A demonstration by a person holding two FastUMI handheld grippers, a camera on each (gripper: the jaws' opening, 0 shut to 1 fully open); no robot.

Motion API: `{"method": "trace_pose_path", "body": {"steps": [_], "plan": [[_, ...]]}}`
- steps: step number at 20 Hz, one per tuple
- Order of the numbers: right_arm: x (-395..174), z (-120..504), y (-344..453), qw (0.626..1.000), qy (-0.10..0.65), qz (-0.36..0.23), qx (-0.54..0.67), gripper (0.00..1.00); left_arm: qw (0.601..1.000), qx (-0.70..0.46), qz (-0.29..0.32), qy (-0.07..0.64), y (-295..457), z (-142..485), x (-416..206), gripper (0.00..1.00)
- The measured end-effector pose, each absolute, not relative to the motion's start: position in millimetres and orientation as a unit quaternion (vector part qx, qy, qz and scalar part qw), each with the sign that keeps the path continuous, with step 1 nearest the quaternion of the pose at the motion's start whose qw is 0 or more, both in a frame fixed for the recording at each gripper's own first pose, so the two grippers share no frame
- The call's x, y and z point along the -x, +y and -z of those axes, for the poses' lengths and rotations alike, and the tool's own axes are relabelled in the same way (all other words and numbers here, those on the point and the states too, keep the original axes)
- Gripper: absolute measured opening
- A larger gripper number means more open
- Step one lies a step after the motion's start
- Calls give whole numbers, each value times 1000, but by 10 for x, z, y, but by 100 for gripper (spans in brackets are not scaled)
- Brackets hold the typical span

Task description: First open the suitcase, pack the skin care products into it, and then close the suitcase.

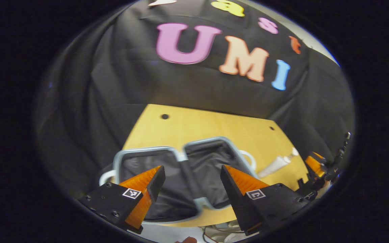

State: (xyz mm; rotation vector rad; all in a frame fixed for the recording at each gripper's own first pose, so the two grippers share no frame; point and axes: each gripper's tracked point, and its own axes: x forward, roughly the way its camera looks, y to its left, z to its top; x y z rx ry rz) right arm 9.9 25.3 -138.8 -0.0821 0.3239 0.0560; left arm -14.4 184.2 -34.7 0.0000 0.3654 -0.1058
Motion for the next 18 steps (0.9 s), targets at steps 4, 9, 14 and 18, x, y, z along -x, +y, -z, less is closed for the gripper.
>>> {"method": "trace_pose_path", "body": {"steps": [4,9,14,18], "plan": [[-179,1626,115,979,186,-66,47,98,970,-2,147,192,609,879,85,97],[-394,1989,-18,971,209,-110,50,98,962,24,180,206,-264,1608,-94,96],[-603,2492,-86,961,232,-143,45,98,973,60,143,174,-747,1911,-569,96],[-642,2742,-109,955,245,-162,47,98,980,58,111,157,-877,2121,-882,96]]}}
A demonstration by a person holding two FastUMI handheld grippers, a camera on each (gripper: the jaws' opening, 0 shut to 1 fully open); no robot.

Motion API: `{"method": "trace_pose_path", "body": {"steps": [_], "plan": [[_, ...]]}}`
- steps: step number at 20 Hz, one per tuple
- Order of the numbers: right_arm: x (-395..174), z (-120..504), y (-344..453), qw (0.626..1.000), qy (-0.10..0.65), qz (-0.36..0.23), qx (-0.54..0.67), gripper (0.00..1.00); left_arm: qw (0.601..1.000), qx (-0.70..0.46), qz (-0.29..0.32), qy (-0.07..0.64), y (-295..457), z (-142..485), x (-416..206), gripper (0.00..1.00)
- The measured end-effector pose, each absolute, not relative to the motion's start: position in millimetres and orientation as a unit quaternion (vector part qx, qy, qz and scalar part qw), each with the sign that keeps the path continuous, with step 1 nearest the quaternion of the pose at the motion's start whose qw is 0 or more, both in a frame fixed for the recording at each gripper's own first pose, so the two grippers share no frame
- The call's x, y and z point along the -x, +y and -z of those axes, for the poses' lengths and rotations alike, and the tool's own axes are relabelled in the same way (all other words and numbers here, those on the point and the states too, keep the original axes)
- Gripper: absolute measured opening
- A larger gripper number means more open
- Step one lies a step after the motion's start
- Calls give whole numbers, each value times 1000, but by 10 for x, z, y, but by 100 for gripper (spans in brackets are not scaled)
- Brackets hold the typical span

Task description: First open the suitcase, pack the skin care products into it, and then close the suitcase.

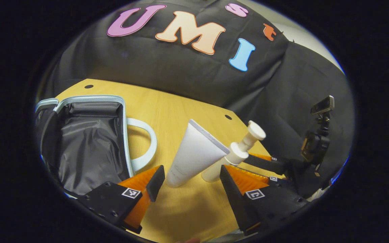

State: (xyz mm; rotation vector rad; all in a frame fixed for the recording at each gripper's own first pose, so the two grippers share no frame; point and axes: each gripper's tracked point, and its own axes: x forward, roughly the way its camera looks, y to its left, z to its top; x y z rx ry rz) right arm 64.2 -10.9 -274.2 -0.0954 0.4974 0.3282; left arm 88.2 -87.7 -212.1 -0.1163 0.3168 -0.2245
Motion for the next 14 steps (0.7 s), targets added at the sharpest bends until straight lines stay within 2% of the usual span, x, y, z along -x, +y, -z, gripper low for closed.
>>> {"method": "trace_pose_path", "body": {"steps": [1,2,5,6,10,11,13,14], "plan": [[-666,2776,-113,954,245,-163,50,95,982,48,100,154,-867,2145,-955,96],[-683,2819,-124,954,245,-164,54,99,983,42,93,150,-880,2153,-1023,96],[-776,2958,-150,951,255,-164,57,99,987,27,75,142,-893,2179,-1215,95],[-805,2977,-145,951,258,-164,52,98,988,23,65,142,-860,2183,-1252,89],[-865,3066,-85,948,268,-169,42,99,984,42,72,160,-886,2243,-1302,43],[-878,3091,-85,947,270,-168,44,98,981,51,81,168,-919,2258,-1268,37],[-888,3135,-69,945,275,-171,48,89,979,55,85,175,-884,2244,-1241,34],[-889,3159,-56,944,276,-173,50,82,979,57,85,176,-852,2197,-1227,34]]}}
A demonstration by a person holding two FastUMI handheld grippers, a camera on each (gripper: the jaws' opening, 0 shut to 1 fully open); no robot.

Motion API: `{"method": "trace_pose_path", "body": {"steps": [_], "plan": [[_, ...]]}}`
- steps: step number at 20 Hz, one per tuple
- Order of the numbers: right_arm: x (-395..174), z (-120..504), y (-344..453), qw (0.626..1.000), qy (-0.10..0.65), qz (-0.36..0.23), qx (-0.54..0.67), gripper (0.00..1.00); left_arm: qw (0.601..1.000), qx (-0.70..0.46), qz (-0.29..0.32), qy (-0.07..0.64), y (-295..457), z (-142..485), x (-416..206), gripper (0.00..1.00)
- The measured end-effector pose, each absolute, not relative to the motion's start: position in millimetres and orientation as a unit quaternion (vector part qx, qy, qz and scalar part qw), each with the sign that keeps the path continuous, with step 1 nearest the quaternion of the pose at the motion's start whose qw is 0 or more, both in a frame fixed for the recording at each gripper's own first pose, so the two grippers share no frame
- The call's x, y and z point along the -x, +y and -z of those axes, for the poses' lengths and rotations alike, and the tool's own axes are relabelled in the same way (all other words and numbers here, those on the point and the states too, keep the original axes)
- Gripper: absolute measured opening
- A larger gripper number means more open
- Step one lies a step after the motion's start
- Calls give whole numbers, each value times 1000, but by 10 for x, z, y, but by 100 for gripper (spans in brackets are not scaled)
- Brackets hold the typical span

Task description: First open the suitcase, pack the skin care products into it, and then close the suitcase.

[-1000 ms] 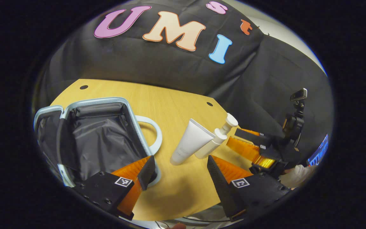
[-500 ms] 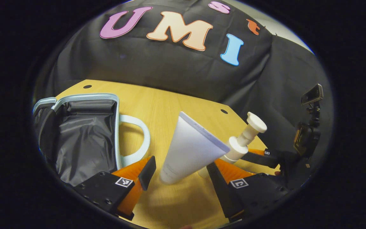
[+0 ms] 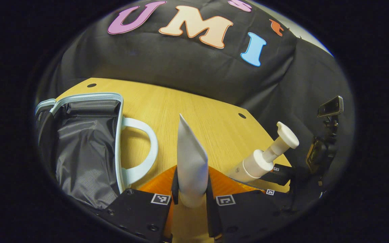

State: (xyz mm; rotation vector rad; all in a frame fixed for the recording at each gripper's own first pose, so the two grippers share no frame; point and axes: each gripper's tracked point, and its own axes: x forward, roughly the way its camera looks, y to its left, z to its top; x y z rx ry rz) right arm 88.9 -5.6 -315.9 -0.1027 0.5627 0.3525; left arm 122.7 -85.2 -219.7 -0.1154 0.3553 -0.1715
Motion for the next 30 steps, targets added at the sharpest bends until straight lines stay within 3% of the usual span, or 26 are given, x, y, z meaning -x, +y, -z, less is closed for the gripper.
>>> {"method": "trace_pose_path", "body": {"steps": [2,3,4,9,10,11,15,18,19,20,21,26,28,29,30], "plan": [[-900,3175,-85,945,278,-165,57,69,979,60,88,174,-792,2021,-1157,31],[-906,3158,-94,946,277,-161,56,66,979,61,90,170,-735,1896,-1097,37],[-908,3162,-92,946,279,-156,53,63,980,64,90,165,-662,1757,-1014,34],[-898,3079,-137,948,288,-129,38,60,979,70,31,191,243,1358,-630,34],[-890,3030,-149,949,287,-122,36,60,976,63,16,209,467,1380,-593,38],[-879,2966,-151,951,285,-117,33,60,971,61,6,229,646,1418,-552,34],[-824,2632,-102,956,278,-92,27,62,946,80,-7,313,1133,1700,-571,34],[-738,2372,21,957,278,-78,19,62,917,89,-10,389,1305,2048,-589,38],[-714,2279,78,957,278,-75,19,62,909,90,-2,406,1307,2148,-611,35],[-687,2187,148,957,278,-76,19,59,902,94,0,422,1326,2206,-600,38],[-666,2092,231,957,278,-77,20,62,895,95,6,436,1318,2281,-601,35],[-620,1811,937,951,290,-108,1,62,902,103,20,418,1407,2131,-757,38],[-603,1813,1303,944,301,-133,-2,62,917,114,23,382,1470,1879,-813,71],[-609,1845,1484,940,309,-145,-2,62,924,117,21,362,1546,1729,-810,71],[-609,1900,1659,935,318,-159,-2,60,931,119,16,344,1655,1577,-795,80]]}}
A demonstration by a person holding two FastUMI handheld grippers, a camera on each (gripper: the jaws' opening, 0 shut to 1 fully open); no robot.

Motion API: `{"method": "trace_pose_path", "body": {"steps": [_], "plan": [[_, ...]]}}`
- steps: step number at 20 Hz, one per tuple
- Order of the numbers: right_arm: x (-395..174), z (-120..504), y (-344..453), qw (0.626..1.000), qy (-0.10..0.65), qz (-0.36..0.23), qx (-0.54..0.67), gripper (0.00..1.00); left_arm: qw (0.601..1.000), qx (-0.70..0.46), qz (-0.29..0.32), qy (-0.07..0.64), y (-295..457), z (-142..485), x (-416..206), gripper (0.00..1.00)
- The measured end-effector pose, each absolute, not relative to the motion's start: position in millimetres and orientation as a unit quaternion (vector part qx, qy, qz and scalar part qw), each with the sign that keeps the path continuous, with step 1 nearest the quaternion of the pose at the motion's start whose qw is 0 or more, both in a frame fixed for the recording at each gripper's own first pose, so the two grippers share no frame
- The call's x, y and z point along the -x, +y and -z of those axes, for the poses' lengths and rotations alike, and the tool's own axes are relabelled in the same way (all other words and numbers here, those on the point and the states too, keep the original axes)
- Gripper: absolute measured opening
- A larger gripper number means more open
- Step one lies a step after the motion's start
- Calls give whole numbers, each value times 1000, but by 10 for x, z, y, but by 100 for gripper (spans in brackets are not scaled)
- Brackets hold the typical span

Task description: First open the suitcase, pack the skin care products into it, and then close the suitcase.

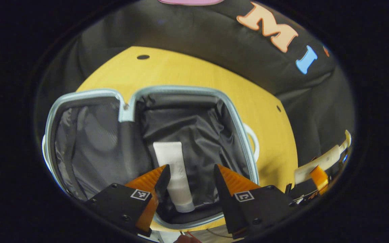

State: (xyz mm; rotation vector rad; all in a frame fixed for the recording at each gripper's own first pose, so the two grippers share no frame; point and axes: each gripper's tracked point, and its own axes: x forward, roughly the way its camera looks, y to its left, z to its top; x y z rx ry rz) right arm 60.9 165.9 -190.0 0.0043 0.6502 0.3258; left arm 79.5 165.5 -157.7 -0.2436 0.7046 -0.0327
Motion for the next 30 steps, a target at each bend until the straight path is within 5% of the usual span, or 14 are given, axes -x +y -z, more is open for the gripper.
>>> {"method": "trace_pose_path", "body": {"steps": [4,14,21,26,28,30], "plan": [[-681,2231,2182,913,354,-202,7,62,956,116,-41,268,2414,1060,-618,94],[-719,3457,2490,858,466,-203,72,58,933,147,-220,245,4380,1082,572,94],[-781,3613,2630,854,471,-207,76,58,914,179,-266,246,4962,1305,822,94],[-796,3320,2717,871,437,-221,30,67,906,222,-256,255,5095,1545,661,94],[-867,3068,2635,885,412,-215,12,90,896,239,-259,269,5158,1695,625,94],[-917,2776,2477,901,389,-195,-4,97,886,268,-260,275,5196,1807,571,95]]}}
